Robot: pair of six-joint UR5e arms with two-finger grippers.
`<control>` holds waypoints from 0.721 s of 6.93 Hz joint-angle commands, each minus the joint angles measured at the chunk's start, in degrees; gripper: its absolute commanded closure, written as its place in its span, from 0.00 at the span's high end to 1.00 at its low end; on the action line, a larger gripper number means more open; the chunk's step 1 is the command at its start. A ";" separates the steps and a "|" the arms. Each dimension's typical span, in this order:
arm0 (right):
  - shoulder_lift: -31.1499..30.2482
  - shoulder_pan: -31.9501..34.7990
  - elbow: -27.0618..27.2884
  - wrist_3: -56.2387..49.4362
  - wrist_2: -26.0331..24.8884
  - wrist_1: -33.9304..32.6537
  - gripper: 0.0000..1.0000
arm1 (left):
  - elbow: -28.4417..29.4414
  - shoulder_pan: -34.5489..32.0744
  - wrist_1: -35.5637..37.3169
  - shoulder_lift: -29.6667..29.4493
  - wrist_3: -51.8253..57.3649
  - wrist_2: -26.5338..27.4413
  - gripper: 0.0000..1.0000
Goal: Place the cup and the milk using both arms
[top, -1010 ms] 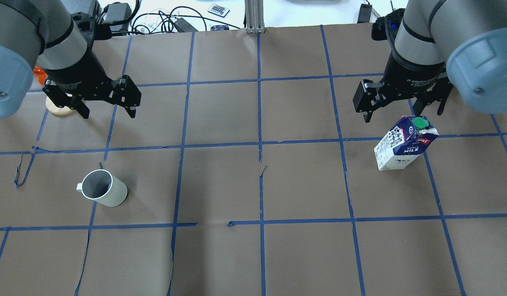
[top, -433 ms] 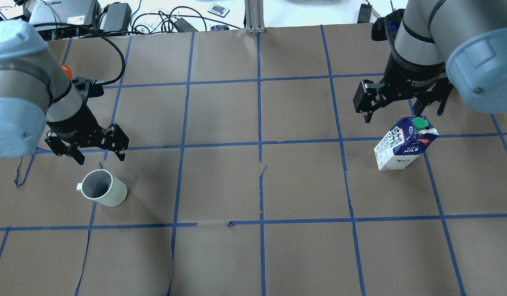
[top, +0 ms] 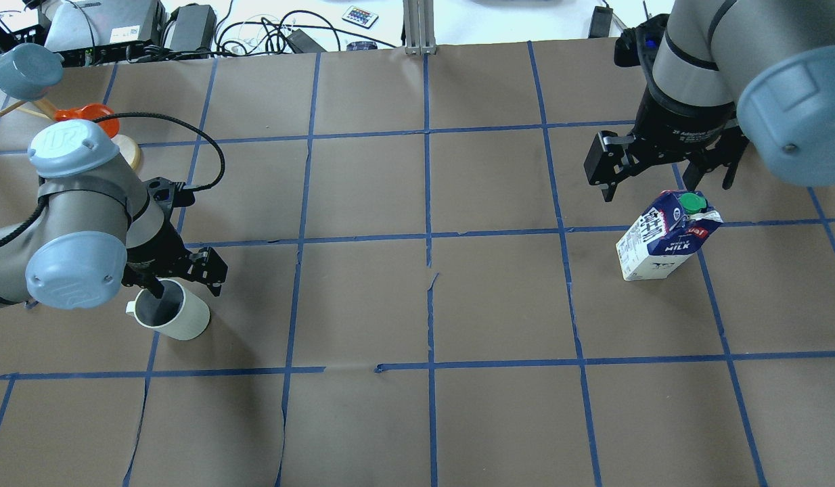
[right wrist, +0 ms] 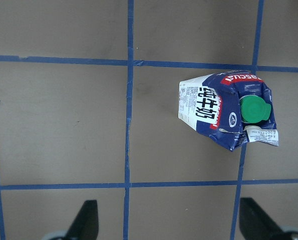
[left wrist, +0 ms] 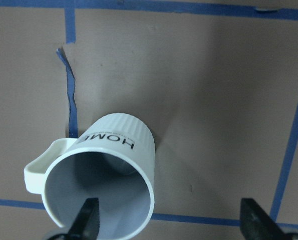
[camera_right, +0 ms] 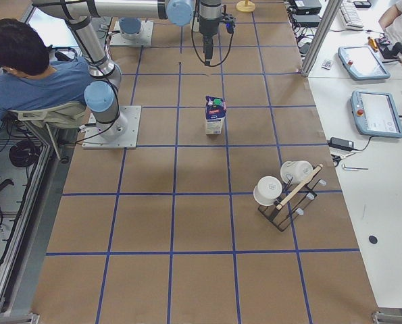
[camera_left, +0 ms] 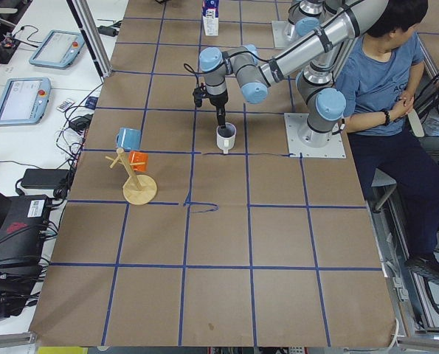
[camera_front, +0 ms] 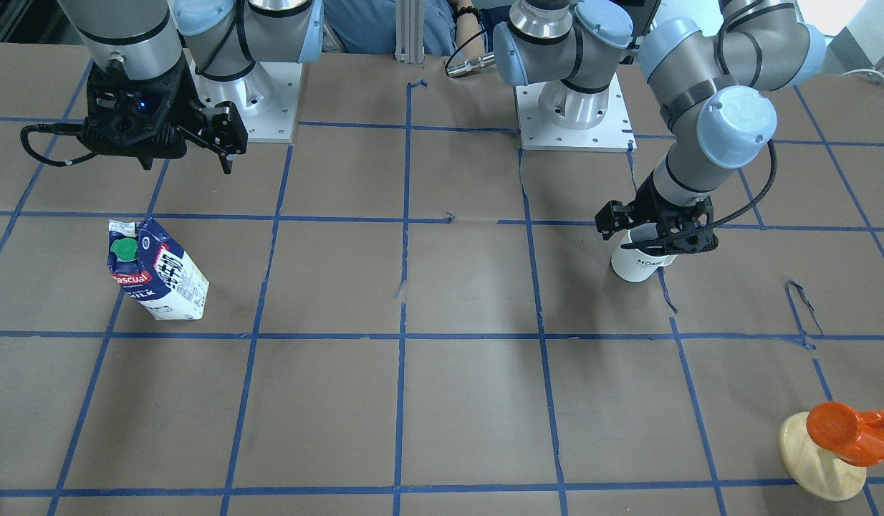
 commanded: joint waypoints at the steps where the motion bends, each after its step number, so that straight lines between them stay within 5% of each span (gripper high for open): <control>1: -0.07 -0.01 -0.09 0.22 0.15 0.00 1.00 | -0.85 0.04 0.76 -1.45 0.56 5.89 0.10; 2: -0.07 0.25 -0.35 0.49 0.24 0.00 1.00 | -0.85 0.04 0.76 -1.54 0.12 5.59 0.00; 5: 0.11 -1.41 -0.09 -0.56 -0.02 -0.88 1.00 | -0.16 -0.40 1.37 -1.45 -1.10 5.15 0.00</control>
